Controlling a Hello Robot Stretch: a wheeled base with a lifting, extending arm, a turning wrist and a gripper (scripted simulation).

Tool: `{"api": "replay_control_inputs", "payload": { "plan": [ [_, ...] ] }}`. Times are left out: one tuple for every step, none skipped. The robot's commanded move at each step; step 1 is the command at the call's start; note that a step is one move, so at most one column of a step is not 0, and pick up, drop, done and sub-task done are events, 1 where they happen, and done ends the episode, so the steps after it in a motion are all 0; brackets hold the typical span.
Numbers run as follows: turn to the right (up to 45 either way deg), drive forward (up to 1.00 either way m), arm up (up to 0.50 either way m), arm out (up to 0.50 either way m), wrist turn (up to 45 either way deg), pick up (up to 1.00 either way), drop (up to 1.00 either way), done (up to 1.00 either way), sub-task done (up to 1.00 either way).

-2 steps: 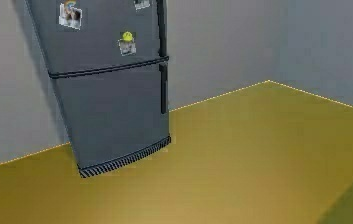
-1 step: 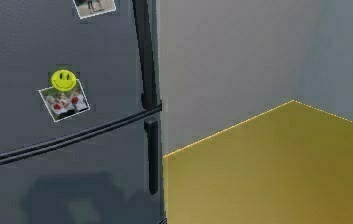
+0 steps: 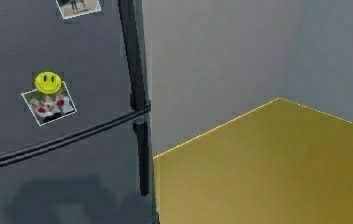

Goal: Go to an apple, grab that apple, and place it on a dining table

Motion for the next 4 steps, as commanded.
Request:
{"api": "replay_control_inputs", "payload": {
  "plan": [
    [0.0, 0.1, 0.0, 0.0, 0.0, 0.0, 0.0, 0.0, 0.0],
    [45.0, 0.0, 0.0, 0.0, 0.0, 0.0, 0.0, 0.0, 0.0],
    [18.0, 0.0, 0.0, 0.0, 0.0, 0.0, 0.0, 0.0, 0.0],
    [0.0, 1.0, 0.0, 0.0, 0.0, 0.0, 0.0, 0.0, 0.0]
  ]
}}
